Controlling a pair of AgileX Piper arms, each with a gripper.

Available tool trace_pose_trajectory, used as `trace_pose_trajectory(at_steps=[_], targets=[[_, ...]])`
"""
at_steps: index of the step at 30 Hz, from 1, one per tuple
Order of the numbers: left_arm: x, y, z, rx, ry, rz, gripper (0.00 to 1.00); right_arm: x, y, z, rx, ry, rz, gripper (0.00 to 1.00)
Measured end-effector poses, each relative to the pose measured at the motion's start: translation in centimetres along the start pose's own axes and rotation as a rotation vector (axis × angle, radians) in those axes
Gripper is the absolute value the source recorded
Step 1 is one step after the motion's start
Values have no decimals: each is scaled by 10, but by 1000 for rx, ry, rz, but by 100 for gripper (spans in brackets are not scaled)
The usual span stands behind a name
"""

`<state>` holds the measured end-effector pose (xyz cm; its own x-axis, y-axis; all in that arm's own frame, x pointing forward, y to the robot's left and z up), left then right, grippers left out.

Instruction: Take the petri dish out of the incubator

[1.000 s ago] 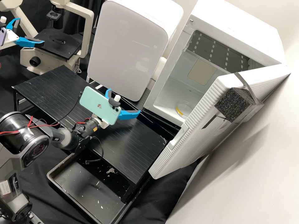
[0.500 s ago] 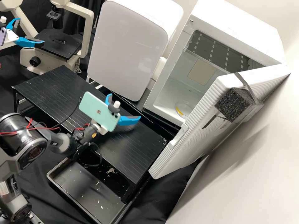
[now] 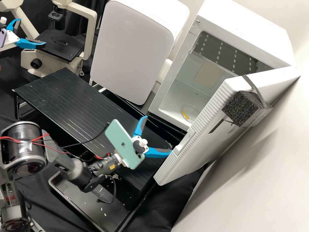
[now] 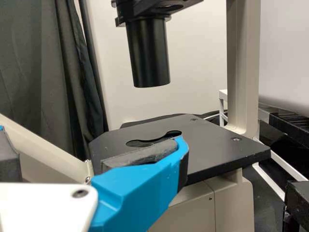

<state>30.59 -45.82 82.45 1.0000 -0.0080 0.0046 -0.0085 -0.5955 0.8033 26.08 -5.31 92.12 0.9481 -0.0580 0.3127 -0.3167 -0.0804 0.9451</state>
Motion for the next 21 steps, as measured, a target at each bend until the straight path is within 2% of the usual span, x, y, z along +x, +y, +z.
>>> trace_pose_trajectory(at_steps=[10,18,21], targets=[[0,0,0,0,0,0,100,49,18,2,-28,46,51,100],[0,0,0,0,0,0,100,89,6,-3,-34,48,-6,100],[0,0,0,0,0,0,100,100,1,-3,-55,42,-25,100]])
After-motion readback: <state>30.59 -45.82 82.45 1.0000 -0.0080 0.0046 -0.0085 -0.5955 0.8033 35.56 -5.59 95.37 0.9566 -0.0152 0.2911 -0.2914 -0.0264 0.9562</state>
